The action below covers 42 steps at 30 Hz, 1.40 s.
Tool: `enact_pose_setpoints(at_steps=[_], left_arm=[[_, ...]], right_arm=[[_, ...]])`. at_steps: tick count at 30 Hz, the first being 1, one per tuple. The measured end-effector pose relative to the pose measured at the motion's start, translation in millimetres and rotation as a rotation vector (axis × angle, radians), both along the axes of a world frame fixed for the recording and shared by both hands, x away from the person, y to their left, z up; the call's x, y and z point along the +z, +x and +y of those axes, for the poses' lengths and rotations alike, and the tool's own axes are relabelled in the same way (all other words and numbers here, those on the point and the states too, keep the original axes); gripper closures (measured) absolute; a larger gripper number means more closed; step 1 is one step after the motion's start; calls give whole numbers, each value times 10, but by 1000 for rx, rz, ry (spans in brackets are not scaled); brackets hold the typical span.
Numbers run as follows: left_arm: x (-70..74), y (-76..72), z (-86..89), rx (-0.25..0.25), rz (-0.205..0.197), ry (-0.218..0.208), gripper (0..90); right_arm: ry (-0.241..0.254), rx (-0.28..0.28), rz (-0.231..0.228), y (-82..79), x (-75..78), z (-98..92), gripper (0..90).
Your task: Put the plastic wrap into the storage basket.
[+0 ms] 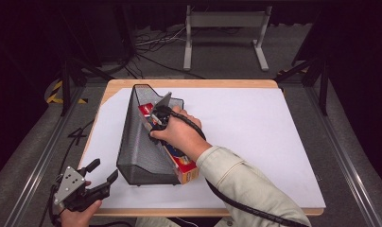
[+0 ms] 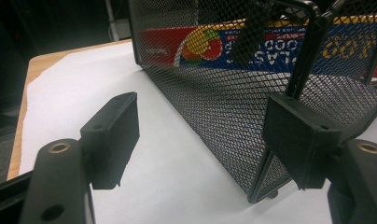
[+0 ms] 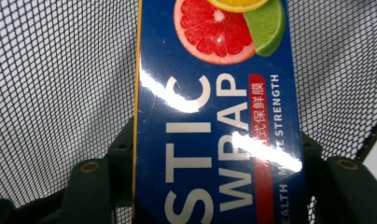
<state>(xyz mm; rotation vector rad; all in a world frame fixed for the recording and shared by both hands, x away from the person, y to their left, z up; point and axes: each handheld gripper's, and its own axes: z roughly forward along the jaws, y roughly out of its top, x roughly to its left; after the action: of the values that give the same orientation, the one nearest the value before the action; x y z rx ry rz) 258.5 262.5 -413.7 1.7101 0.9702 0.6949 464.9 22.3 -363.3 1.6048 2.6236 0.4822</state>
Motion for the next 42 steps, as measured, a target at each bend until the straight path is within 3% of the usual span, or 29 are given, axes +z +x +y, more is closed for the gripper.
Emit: enact_pose_setpoints(at_steps=[8, 18, 24, 26, 27, 33, 42], left_arm=[[3, -3, -8, 1, 2, 2, 279], [3, -4, -2, 4, 2, 3, 278], [5, 3, -13, 0, 1, 5, 278], [4, 9, -17, 1, 0, 7, 278], [4, 10, -17, 0, 1, 7, 278], [6, 24, -28, -2, -2, 9, 278], [4, 32, -33, 0, 0, 5, 278]], right_arm=[[17, 43, -47, -52, 38, -8, 241], [75, 44, -67, -88, 194, -100, 212], [141, 68, -129, -141, 359, -216, 205], [184, 120, -180, -167, 443, -302, 185], [184, 120, -180, -167, 443, -302, 185], [285, 193, -326, -262, 615, -482, 174], [411, 249, -428, -408, 816, -710, 174]])
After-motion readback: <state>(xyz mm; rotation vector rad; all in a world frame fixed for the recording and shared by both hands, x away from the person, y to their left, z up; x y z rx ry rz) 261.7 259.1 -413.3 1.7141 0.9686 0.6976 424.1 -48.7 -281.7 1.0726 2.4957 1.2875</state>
